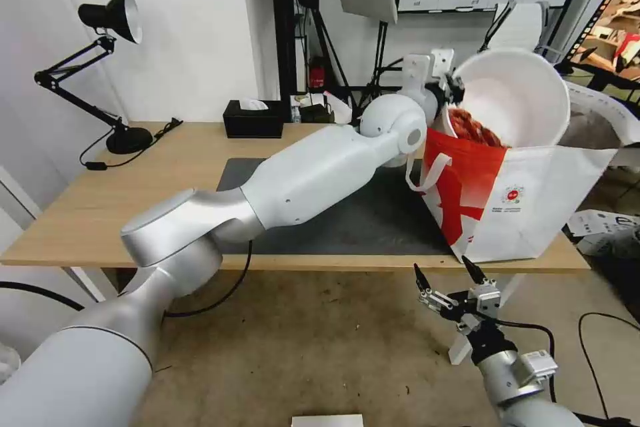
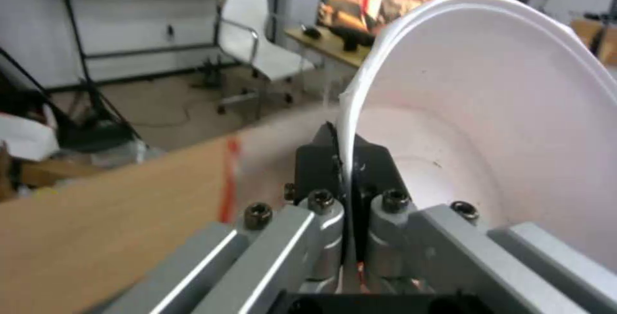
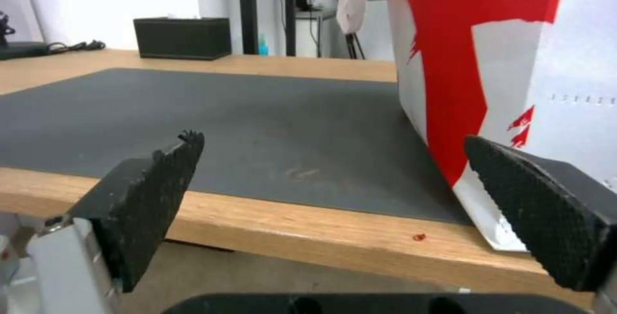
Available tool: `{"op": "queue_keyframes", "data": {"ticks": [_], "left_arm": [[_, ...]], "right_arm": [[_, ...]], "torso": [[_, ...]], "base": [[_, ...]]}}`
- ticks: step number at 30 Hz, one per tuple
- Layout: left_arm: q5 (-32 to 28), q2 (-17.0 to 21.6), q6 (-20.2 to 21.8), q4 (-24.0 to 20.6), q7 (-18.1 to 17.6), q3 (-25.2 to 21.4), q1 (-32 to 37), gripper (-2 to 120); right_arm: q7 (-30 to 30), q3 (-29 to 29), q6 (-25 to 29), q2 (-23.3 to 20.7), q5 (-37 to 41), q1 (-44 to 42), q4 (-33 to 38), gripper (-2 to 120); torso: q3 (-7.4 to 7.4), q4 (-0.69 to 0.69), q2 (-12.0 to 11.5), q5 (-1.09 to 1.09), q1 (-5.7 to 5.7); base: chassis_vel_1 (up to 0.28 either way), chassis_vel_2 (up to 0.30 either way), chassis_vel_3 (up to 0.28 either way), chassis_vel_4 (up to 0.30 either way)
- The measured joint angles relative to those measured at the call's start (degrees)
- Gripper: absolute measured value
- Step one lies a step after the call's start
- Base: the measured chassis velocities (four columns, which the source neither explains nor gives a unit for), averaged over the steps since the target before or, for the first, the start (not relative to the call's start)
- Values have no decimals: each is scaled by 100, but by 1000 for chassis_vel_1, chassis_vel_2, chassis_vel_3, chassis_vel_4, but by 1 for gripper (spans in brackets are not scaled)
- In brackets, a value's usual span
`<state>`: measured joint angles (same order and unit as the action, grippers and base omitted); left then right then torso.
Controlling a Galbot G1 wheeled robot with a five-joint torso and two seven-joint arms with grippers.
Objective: Pick up the trash from the table and place it into the takeout bag.
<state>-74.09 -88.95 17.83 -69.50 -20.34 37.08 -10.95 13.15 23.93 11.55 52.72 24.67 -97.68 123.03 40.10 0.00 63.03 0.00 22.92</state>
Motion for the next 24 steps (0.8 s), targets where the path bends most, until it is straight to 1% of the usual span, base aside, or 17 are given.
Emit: {"op": "queue_keyframes", "data": {"ticks": [1, 2, 4, 10, 11, 12, 14, 15, 18, 19, 21, 22, 23, 24], "left_arm": [[-66, -7, 114, 16, 75, 23, -7, 0], [-66, -7, 114, 16, 75, 23, -7, 0], [-101, -30, 318, 105, 180, 113, -19, 0], [-47, -139, 532, 274, 221, 258, -7, 0], [-32, -164, 567, 297, 222, 266, -2, 3], [-32, -164, 567, 297, 222, 266, -2, 3], [-27, -167, 614, 298, 224, 271, 1, 14], [-27, -167, 614, 298, 224, 271, 1, 14], [-84, -89, 627, 187, 238, 264, -7, 27], [-84, -89, 627, 187, 238, 264, -7, 27], [-99, 59, 623, -61, 236, 203, -15, 38], [-99, 59, 623, -61, 236, 203, -15, 38], [-101, 129, 603, -204, 218, 148, -15, 46], [-104, 197, 560, -335, 184, 97, -10, 49]], "right_arm": [[0, 0, 0, 0, 0, 0, 0, 100], [0, 0, 0, 0, 0, 0, 0, 100], [0, 0, 0, 0, 0, 0, 0, 100], [0, 0, 0, 0, 0, 0, 0, 100], [0, 0, 0, 0, 0, 0, 0, 100], [0, 0, 0, 0, 0, 0, 0, 100], [0, 0, 0, 0, 0, 0, 0, 100], [0, 0, 0, 0, 0, 0, 0, 100], [0, 0, 0, 0, 0, 0, 0, 100], [0, 0, 0, 0, 0, 0, 0, 100], [0, 0, 0, 0, 0, 0, 0, 100], [0, 0, 0, 0, 0, 0, 0, 100], [0, 0, 0, 0, 0, 0, 0, 100], [0, 0, 0, 0, 0, 0, 0, 100]], "torso": [[0, 0, 0, 0, 0], [0, 0, 0, 0, 0], [0, 0, 0, 0, 0], [0, 0, 0, 0, 0], [0, -1, 0, 0, 0], [0, -1, 0, 0, 0], [0, -1, 0, 0, 0], [0, -1, 0, 0, 0], [0, 0, 0, 0, 0], [0, 0, 0, 0, 0], [0, 0, 0, 0, 0], [0, 0, 0, 0, 0], [0, 0, 0, 0, 0], [0, -1, 0, 0, 0]], "base": [[0, 0, 0, 0], [0, 0, 0, 0], [0, 0, 0, 0], [0, 0, 0, 0], [0, 0, 0, 0], [0, 0, 0, 0], [0, 0, 0, 0], [0, 0, 0, 0], [0, 0, 0, 0], [0, 0, 0, 0], [0, 0, 0, 0], [0, 0, 0, 0], [0, 0, 0, 0], [0, 0, 0, 0]]}}
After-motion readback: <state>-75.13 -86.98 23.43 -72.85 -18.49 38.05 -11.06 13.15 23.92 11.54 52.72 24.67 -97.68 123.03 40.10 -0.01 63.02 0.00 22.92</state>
